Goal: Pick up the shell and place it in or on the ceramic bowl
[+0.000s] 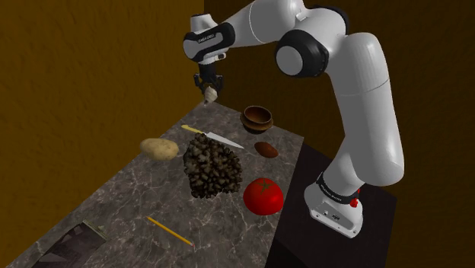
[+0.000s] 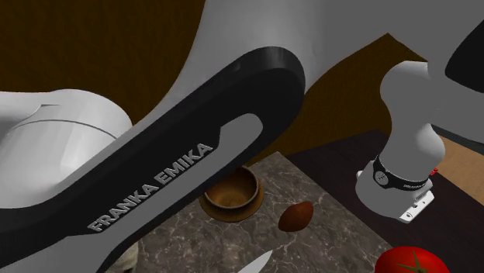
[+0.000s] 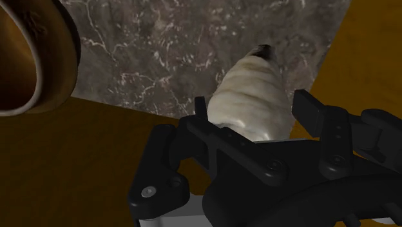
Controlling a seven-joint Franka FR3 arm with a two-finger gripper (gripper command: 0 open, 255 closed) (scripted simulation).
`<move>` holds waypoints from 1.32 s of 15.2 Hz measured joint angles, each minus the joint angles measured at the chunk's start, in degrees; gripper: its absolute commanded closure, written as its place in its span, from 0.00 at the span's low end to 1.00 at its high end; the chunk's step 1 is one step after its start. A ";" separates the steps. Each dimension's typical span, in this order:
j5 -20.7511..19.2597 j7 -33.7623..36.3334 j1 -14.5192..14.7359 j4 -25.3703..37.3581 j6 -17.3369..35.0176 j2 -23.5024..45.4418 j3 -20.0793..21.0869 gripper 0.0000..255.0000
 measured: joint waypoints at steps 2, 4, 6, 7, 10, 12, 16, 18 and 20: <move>-0.32 0.05 0.19 -0.02 -0.94 -0.99 -0.24 1.00; -0.64 0.26 0.42 0.40 -2.17 -1.84 -0.43 1.00; -0.82 0.28 0.38 1.35 -3.49 -2.25 -0.57 1.00; -0.90 0.36 0.36 1.99 -4.23 -2.38 -0.62 1.00; -1.20 0.31 0.31 2.97 -5.91 -3.12 -0.85 1.00; -1.38 0.38 0.30 3.95 -7.26 -3.52 -0.97 1.00; -2.05 0.28 0.69 3.13 -8.39 -5.54 -1.42 1.00; -3.27 0.26 1.92 -2.67 -6.35 -9.48 -2.19 1.00; -4.95 0.33 3.25 -9.41 -4.02 -14.15 -3.11 1.00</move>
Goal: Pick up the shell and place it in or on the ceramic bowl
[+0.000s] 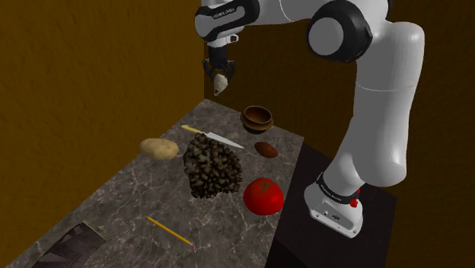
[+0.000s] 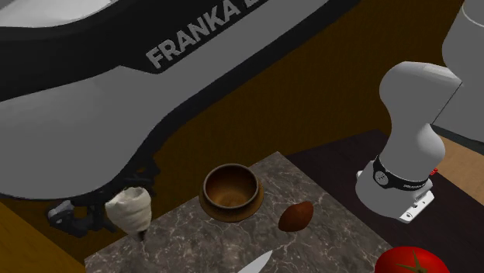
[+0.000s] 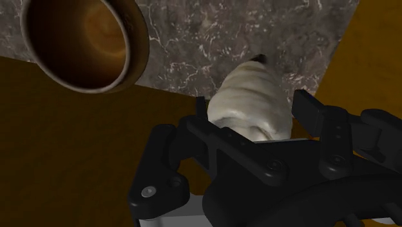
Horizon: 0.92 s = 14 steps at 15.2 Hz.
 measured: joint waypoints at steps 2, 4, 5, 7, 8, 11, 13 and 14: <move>-1.98 0.36 1.27 -6.87 2.37 -4.88 -0.91 1.00; -4.11 0.68 2.08 -12.54 3.90 -9.48 -1.80 1.00; -5.15 0.51 2.12 -15.30 4.90 -11.54 -2.32 1.00; -7.81 1.30 2.66 -21.20 6.48 -16.49 -3.13 1.00; -9.02 1.58 2.72 -23.31 6.79 -18.57 -3.45 1.00; -13.30 2.96 2.57 -30.15 7.46 -25.70 -4.19 1.00; -16.32 4.33 2.11 -34.93 7.78 -30.67 -4.24 1.00; -17.77 4.83 1.68 -36.94 7.63 -33.08 -4.23 1.00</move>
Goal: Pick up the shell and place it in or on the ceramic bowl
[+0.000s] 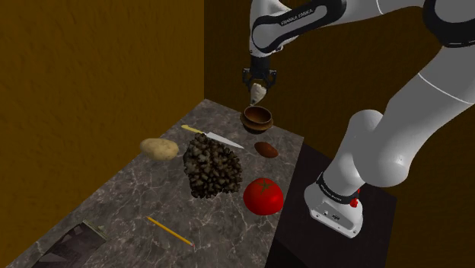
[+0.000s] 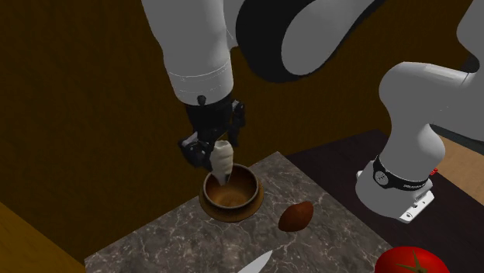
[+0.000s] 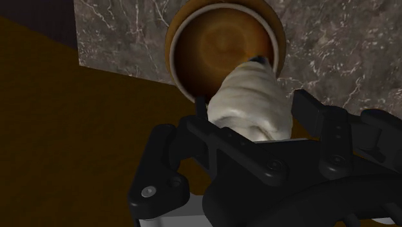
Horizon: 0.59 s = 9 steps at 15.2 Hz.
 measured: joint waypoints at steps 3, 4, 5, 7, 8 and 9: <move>-2.37 0.75 -0.98 -4.26 1.03 -3.58 -0.06 1.00; -2.60 0.78 -1.12 -5.09 1.74 -3.71 -0.17 1.00; -2.50 0.60 -1.13 -5.43 2.55 -3.22 -0.39 1.00; -2.21 0.41 -1.06 -6.11 4.22 -2.17 -0.69 1.00; -2.13 0.32 -1.07 -6.57 5.06 -1.75 -0.83 1.00; -1.94 0.23 -1.02 -6.89 5.91 -1.18 -0.97 1.00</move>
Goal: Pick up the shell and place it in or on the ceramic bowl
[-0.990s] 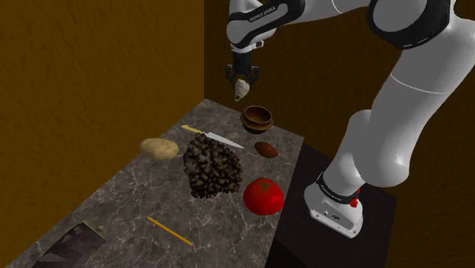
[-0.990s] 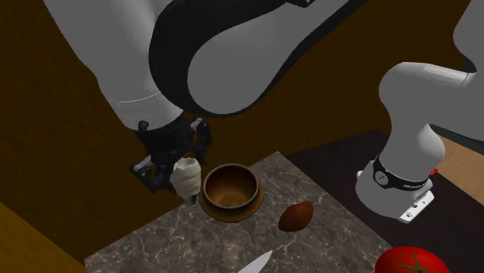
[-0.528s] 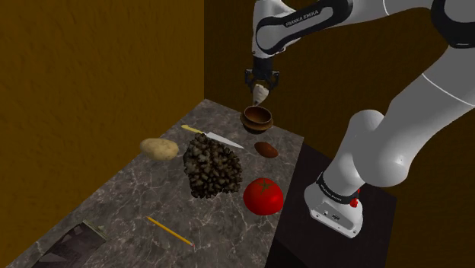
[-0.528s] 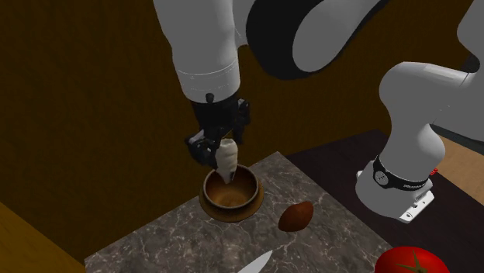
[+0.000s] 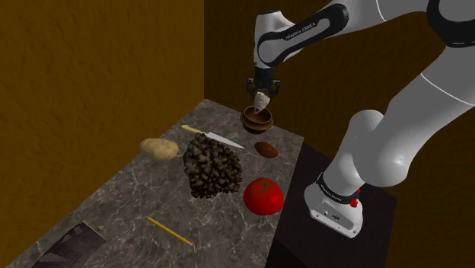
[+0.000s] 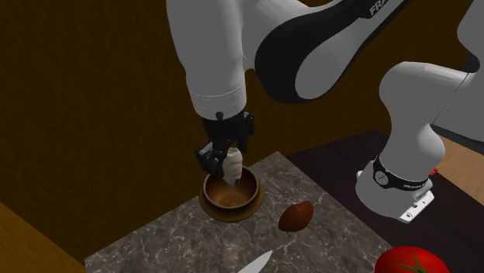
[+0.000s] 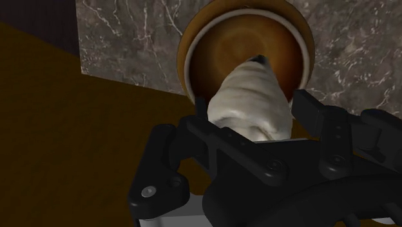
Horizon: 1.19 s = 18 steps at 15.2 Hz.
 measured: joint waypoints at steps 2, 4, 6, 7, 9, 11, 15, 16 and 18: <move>0.31 -0.24 0.02 -0.80 1.80 1.07 -0.31 1.00; 0.71 -0.52 0.08 -1.41 3.43 2.18 -0.57 1.00; 1.44 -0.95 0.21 -1.79 5.28 3.79 -0.85 1.00; 1.62 -1.07 0.22 -2.23 6.20 4.31 -0.95 1.00; 2.02 -1.33 0.24 -2.77 7.60 5.26 -1.11 1.00; 2.13 -1.33 0.28 -2.95 7.99 5.49 -1.12 1.00; 2.18 -1.33 0.29 -2.98 8.11 5.57 -1.12 0.00; 2.18 -1.33 0.29 -2.98 8.11 5.57 -1.12 0.00; 2.18 -1.33 0.29 -2.98 8.12 5.57 -1.12 0.00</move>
